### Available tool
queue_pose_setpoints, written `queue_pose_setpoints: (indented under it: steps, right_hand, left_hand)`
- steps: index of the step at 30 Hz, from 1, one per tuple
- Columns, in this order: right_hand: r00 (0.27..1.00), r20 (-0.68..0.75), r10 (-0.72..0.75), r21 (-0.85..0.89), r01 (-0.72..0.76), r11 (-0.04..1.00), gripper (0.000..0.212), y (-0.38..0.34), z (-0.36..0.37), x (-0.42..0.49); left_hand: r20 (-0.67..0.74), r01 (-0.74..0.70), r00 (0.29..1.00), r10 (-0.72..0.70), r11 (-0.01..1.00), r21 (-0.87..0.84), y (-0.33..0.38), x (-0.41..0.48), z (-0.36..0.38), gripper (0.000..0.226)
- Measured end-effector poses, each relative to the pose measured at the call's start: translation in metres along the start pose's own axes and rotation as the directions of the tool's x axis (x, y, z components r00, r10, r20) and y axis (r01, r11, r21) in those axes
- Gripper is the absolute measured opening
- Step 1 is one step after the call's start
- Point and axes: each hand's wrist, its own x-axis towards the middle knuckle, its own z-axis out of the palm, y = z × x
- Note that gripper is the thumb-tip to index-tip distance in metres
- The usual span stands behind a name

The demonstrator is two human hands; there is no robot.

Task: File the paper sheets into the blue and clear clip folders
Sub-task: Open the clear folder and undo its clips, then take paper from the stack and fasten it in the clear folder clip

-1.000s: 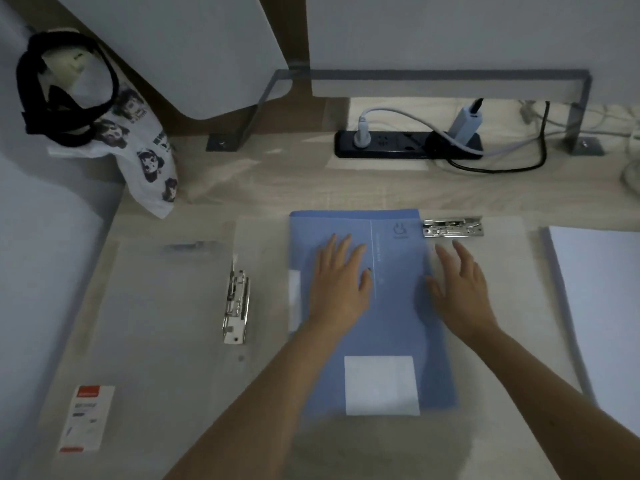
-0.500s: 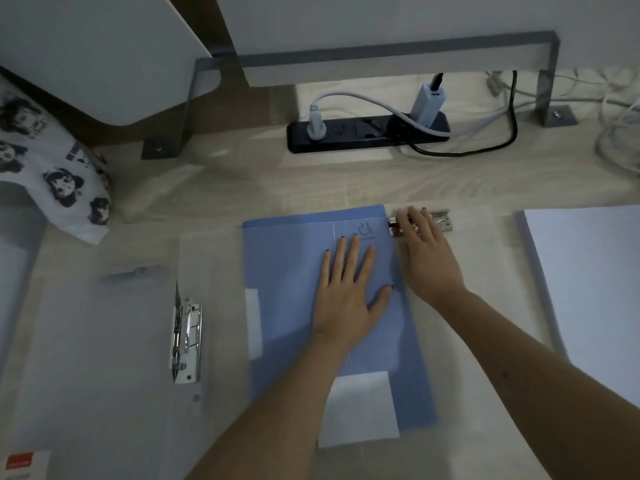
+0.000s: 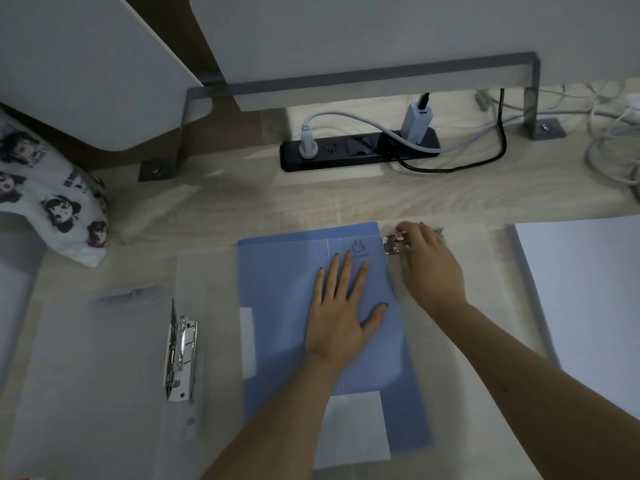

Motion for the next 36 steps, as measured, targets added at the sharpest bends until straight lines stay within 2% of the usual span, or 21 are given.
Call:
queue_pose_setpoints:
  steps: [4, 8, 13, 15, 18, 22, 25, 27, 29, 32, 34, 36]
  right_hand:
    - [0.981, -0.101, 0.164, 0.192, -0.143, 0.971, 0.015, 0.003, -0.011, 0.012]
    - [0.889, -0.167, 0.427, 0.496, -0.298, 0.815, 0.013, 0.019, -0.014, 0.018]
    - [0.771, -0.038, 0.636, 0.586, -0.498, 0.639, 0.016, 0.052, -0.017, 0.026]
    - [0.758, 0.03, 0.652, 0.576, -0.546, 0.609, 0.016, 0.062, -0.02, 0.025]
    - [0.789, 0.113, 0.605, 0.615, -0.533, 0.581, 0.015, 0.07, -0.032, 0.016]
    - [0.827, 0.117, 0.55, 0.558, -0.513, 0.653, 0.014, 0.086, -0.066, -0.018]
    - [0.832, 0.1, 0.545, 0.469, -0.523, 0.712, 0.023, 0.107, -0.096, -0.053]
    - [0.839, 0.066, 0.54, 0.404, -0.517, 0.754, 0.028, 0.125, -0.113, -0.077]
    - [0.845, 0.052, 0.532, 0.364, -0.512, 0.778, 0.028, 0.139, -0.123, -0.096]
    - [0.868, 0.08, 0.49, 0.395, -0.479, 0.784, 0.028, 0.153, -0.129, -0.115]
    - [0.886, 0.133, 0.444, 0.404, -0.457, 0.792, 0.031, 0.16, -0.129, -0.122]
    - [0.898, 0.181, 0.402, 0.38, -0.441, 0.813, 0.034, 0.167, -0.125, -0.126]
  left_hand:
    - [-0.001, -0.003, 1.0, 0.003, 1.0, 0.003, -0.001, 0.001, 0.0, 0.067]
    - [-0.014, -0.004, 1.0, 0.004, 1.0, -0.005, -0.001, 0.0, 0.0, 0.066]
    - [-0.035, -0.007, 0.999, 0.006, 1.0, -0.03, -0.002, 0.0, 0.001, 0.066]
    - [-0.013, -0.004, 1.0, 0.003, 0.999, -0.047, -0.003, 0.0, 0.001, 0.065]
    - [0.002, 0.0, 1.0, 0.0, 0.999, -0.041, -0.003, 0.001, -0.002, 0.064]
    - [0.035, 0.011, 0.999, -0.01, 0.999, -0.034, -0.002, 0.001, -0.003, 0.063]
    - [0.049, 0.107, 0.994, -0.102, 0.989, -0.106, 0.012, -0.003, -0.011, 0.071]
    - [0.117, 0.222, 0.973, -0.197, 0.935, -0.275, 0.04, -0.008, -0.021, 0.067]
    - [0.1, 0.251, 0.968, -0.23, 0.858, -0.448, 0.079, -0.014, -0.033, 0.063]
    - [0.158, 0.217, 0.976, -0.149, 0.689, -0.691, 0.148, -0.019, -0.042, 0.067]
    - [0.248, 0.231, 0.967, -0.055, 0.598, -0.767, 0.189, -0.019, -0.04, 0.053]
    - [0.337, 0.311, 0.941, -0.037, 0.492, -0.813, 0.217, -0.016, -0.034, 0.044]
